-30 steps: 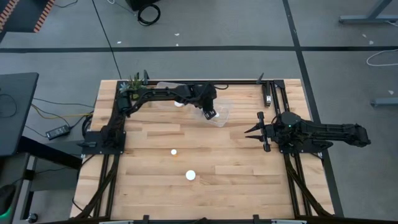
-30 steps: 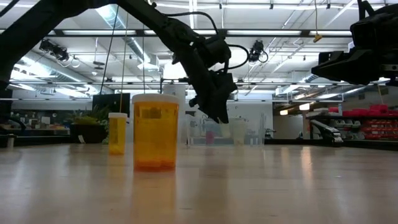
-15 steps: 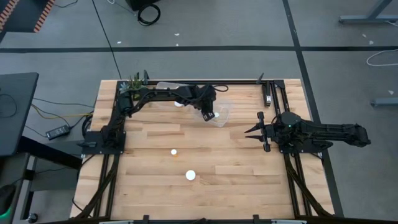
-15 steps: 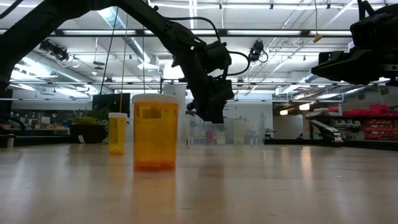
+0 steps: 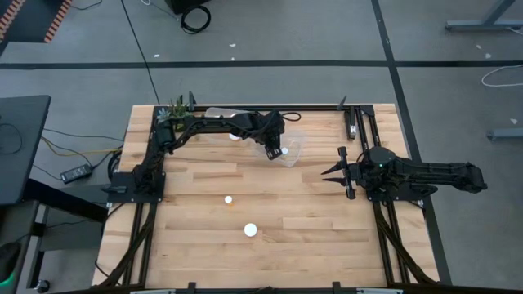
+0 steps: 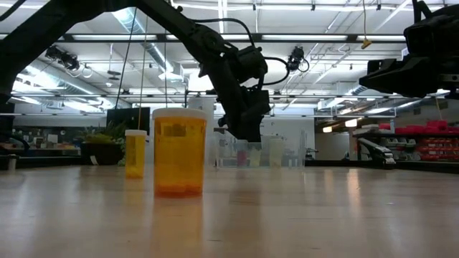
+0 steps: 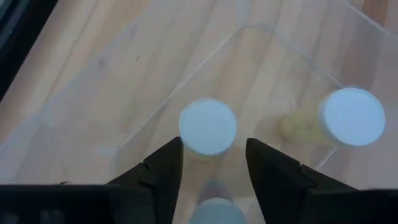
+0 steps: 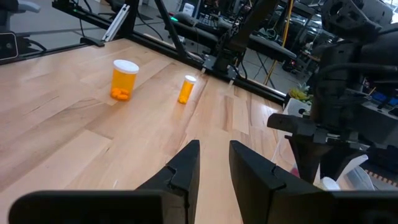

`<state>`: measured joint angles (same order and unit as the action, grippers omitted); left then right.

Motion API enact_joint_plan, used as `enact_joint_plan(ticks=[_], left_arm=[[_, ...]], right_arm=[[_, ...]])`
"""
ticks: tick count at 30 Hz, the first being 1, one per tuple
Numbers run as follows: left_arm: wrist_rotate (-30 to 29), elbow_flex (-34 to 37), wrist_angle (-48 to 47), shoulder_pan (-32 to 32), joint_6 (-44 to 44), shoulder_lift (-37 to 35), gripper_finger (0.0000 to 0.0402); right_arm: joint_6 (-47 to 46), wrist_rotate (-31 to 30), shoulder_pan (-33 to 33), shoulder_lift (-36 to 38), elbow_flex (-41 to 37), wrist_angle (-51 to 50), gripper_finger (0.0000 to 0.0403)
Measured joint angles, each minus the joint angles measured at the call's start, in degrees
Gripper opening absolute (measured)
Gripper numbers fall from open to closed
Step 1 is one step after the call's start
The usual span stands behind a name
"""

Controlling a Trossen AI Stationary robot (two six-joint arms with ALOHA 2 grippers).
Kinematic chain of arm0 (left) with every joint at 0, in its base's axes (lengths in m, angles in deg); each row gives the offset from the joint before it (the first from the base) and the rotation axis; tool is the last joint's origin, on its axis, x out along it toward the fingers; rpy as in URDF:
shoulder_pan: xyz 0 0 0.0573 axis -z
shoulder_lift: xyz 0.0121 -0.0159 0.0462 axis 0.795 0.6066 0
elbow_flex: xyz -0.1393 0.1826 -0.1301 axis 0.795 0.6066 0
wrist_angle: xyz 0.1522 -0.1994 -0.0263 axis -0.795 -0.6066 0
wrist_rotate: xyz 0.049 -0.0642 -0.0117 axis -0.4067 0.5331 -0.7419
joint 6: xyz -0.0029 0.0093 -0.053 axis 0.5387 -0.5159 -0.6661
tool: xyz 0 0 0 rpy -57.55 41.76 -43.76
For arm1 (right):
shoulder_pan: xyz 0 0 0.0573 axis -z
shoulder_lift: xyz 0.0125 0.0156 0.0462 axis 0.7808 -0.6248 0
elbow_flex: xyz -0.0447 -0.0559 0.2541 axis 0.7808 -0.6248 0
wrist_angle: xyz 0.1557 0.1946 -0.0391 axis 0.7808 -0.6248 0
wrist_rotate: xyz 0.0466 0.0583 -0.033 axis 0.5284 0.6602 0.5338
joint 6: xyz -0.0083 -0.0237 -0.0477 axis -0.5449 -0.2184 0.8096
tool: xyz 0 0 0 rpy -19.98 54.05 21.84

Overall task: Pick and place medicine bottles into bin by pill shape (circle, oval)
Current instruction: Put the yellow pill bottle into the right transparent bin, then put the small orange pill bottle into the right transparent bin

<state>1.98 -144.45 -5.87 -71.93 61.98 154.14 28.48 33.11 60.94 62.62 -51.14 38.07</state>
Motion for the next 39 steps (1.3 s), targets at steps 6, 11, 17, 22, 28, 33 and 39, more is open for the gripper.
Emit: enact_joint_plan(ticks=[6,11,17,22,28,33,39], left_arm=[[0.0,0.0,-0.3,0.0,1.2,-0.4,0.0218],[-0.2,-1.2,-3.3,0.0,2.1,-0.5,0.0230],[-3.2,-4.6,-7.2,0.6,3.9,-0.6,0.0231],[-4.2,-9.0,-14.1,2.0,5.2,-1.0,0.0231],[-2.8,-11.9,-24.1,6.0,6.4,-1.0,0.0231],[0.2,-11.9,-34.0,10.3,6.5,-1.0,0.0231],[0.3,-11.9,-39.3,15.9,3.3,-1.0,0.0231]], right_arm=[[0.0,0.0,0.0,0.0,0.0,0.0,0.0093],[0.0,0.0,0.0,0.0,0.0,0.0,0.0093],[0.0,0.0,0.0,0.0,0.0,0.0,0.0093],[0.0,0.0,0.0,0.0,0.0,0.0,0.0093],[0.0,0.0,0.0,0.0,0.0,0.0,0.0093],[0.0,0.0,0.0,0.0,0.0,0.0,0.0093],[0.0,0.0,0.0,0.0,0.0,0.0,0.0093]])
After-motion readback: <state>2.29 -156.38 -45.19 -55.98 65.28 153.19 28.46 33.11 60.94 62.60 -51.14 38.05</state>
